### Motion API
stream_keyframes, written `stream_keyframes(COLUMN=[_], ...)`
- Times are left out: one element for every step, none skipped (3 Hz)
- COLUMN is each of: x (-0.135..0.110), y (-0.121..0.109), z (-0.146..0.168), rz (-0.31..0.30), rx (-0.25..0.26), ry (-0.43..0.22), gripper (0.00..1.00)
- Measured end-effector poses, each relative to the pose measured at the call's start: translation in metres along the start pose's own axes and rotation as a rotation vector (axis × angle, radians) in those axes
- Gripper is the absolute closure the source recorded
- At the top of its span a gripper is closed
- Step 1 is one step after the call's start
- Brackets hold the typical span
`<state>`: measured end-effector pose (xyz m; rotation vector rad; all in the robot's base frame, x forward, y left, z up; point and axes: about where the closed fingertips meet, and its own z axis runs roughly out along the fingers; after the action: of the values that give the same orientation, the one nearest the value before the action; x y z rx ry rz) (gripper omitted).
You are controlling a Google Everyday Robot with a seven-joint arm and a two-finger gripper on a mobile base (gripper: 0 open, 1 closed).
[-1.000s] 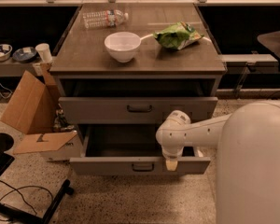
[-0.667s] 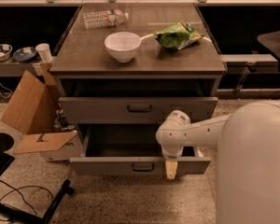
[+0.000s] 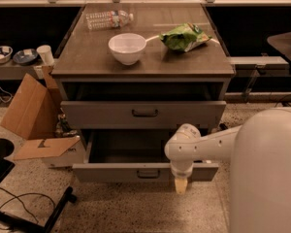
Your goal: Open middle drawer
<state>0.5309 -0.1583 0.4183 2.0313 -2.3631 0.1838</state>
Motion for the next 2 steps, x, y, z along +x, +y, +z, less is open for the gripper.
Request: stream_keyframes(x=[0.0176, 0.0174], y=[0.0498, 0.0490], z=[0.0128, 0.0046], rz=[0.021, 0.021], rx=[-0.097, -0.097], ry=[0.016, 0.016], gripper=[0.49, 0.73])
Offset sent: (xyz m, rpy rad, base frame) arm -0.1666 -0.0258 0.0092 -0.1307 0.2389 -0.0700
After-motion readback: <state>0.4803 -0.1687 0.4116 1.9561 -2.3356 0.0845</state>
